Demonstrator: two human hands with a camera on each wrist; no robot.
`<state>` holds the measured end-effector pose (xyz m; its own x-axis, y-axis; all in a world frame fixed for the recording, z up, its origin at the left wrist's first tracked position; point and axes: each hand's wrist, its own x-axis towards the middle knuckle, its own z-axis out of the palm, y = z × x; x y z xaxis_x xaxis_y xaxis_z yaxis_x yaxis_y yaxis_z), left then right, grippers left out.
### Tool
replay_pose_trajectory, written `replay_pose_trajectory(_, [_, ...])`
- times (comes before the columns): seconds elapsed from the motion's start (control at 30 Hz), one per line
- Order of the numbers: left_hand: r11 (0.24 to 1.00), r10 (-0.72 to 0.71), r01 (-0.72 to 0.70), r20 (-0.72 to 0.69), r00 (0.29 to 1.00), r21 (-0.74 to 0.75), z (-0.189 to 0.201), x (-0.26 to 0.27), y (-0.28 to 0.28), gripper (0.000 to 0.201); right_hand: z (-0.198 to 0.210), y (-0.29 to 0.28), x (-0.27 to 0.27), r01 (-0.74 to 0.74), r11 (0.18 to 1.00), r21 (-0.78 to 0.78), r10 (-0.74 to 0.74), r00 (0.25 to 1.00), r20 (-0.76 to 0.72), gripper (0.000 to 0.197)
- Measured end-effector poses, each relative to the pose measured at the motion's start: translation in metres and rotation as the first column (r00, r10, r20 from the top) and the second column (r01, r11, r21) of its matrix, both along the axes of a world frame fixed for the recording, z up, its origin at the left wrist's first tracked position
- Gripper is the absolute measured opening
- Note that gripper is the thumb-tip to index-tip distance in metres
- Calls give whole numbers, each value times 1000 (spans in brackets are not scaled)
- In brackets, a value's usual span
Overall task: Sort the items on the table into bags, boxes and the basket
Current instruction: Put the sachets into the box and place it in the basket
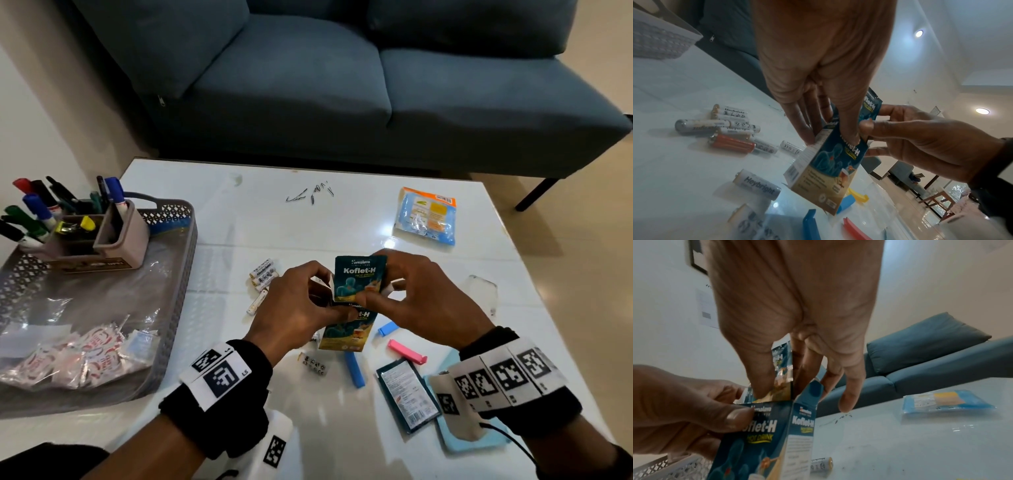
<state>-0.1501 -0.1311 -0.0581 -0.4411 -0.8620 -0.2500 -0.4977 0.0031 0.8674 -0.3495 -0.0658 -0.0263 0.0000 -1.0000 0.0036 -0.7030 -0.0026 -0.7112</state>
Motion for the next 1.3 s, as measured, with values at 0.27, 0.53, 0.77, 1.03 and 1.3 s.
replay_pose_trajectory(0.27, [1000,19,-19,10,1000,-21,0,0,-1,46,0,-2,-5,53,988,-147,-51,999,18,12])
replay_pose_trajectory(0.53, [994,92,-92,2,996,-64,8,1,0,47,5,6,-21,336,936,104,-328,941,-86,9])
replay_pose_trajectory(0.77, [986,138,-136,10,990,-99,8,1,-3,49,-20,44,5,373,700,609,134,769,-625,67])
replay_pose_trajectory(1.03, [978,174,-169,27,984,-125,11,6,-11,53,-35,54,24,354,680,642,202,751,-628,60])
replay_pose_trajectory(1.3, [979,175,-174,-1,985,-106,18,5,-15,52,-29,45,15,406,708,578,155,709,-688,58])
